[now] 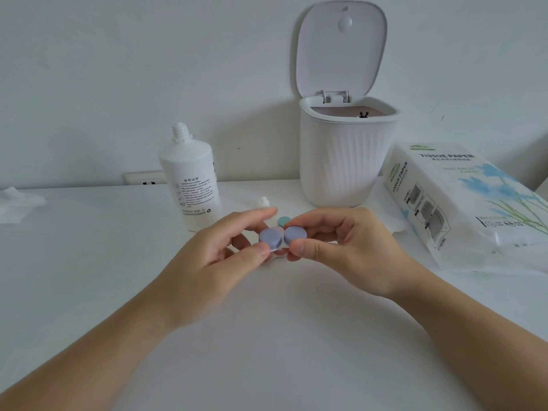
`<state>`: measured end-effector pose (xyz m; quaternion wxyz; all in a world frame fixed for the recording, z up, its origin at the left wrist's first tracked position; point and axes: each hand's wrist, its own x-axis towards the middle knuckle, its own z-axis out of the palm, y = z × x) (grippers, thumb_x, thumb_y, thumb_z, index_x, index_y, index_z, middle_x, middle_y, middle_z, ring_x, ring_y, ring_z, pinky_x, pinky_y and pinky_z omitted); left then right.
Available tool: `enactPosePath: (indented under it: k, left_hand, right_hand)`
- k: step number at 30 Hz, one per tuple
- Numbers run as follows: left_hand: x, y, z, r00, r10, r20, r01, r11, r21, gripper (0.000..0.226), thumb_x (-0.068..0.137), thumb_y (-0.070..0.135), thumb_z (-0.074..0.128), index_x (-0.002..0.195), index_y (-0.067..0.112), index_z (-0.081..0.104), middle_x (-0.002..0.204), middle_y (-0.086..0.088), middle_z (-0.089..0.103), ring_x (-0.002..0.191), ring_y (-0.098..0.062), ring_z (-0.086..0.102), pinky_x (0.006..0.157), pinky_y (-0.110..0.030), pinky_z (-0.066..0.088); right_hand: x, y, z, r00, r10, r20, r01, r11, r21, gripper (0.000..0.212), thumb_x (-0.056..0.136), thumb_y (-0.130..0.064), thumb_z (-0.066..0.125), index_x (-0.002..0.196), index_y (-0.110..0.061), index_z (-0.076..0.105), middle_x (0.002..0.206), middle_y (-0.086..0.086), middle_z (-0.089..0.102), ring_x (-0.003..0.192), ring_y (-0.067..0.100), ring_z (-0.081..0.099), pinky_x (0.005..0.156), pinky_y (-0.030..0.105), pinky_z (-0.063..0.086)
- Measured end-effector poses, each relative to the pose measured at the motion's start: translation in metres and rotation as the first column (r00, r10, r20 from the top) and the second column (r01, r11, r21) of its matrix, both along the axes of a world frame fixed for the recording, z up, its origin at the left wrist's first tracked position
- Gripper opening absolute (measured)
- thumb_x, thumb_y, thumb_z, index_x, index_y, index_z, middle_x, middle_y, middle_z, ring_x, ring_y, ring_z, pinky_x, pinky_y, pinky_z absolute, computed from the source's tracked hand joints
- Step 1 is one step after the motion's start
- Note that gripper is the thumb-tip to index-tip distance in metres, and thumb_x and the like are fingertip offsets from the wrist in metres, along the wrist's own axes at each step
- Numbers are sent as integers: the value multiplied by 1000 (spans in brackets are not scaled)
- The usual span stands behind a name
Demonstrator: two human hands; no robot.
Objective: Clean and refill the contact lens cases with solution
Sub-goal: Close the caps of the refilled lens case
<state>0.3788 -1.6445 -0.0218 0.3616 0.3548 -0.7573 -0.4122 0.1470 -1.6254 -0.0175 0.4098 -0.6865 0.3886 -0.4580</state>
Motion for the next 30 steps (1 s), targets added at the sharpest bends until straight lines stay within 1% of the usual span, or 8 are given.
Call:
enactPosePath:
  k: [3,7,9,14,18,24,26,30]
  left_hand:
    - [-1,0,-2,998,55,3,-55,998,-6,59,72,58,72,129,52,56,112,15,65,80,-12,60,71,-26,53]
    - [-6,1,-3,990,135,-48,-138,988,-65,39,68,54,79,98,33,66,80,16,65,62,-8,50,56,-19,43]
    - [-6,0,-3,990,133,-48,-137,987,-84,34,71,53,77,92,28,67,72,15,62,59,-10,47,53,-19,40]
    - [-4,-1,-3,994,102,-42,-104,993,-58,35,74,54,74,97,28,68,74,9,61,62,-15,48,57,-26,42]
    - [-3,-1,-2,995,87,-45,-89,995,-37,35,73,54,75,97,28,70,80,3,68,66,-28,50,60,-34,44]
    - [-5,1,-1,990,115,-85,-119,992,-45,29,71,53,75,89,31,71,70,9,63,59,-14,45,54,-24,40]
    - [-5,1,-1,989,116,-89,-120,992,-42,29,70,53,76,87,31,71,67,9,62,58,-14,45,54,-24,40]
    - [-4,1,1,993,71,-99,-71,997,-3,28,65,48,80,84,30,73,77,-4,71,68,-39,54,58,-44,48]
  right_hand:
    - [1,0,-1,1000,-12,0,12,1000,6,25,83,-30,78,103,-16,76,91,3,79,84,21,77,83,29,60]
    - [1,0,-1,1000,11,-6,-11,1000,24,19,86,-25,79,103,-16,76,92,4,79,86,21,77,85,30,60]
    - [2,0,-1,999,29,19,-30,999,40,22,84,-28,78,103,-16,76,93,6,79,87,25,76,87,35,60]
    - [3,1,0,999,42,29,-44,997,61,22,82,-28,80,102,-18,76,94,5,79,85,23,76,87,35,60]
    - [3,2,1,1000,28,-8,-28,998,51,17,85,-23,79,101,-19,76,93,2,79,84,22,75,85,32,60]
    - [3,4,4,994,-32,-106,35,999,26,30,75,-43,82,101,-30,76,92,-8,79,85,14,75,83,24,58]
    - [3,3,3,990,-57,-132,59,998,15,27,74,-41,85,98,-31,77,91,-8,79,83,12,74,82,24,58]
    - [2,3,1,986,-41,-163,45,999,18,19,76,-29,85,94,-30,78,91,-5,78,80,12,72,82,24,57]
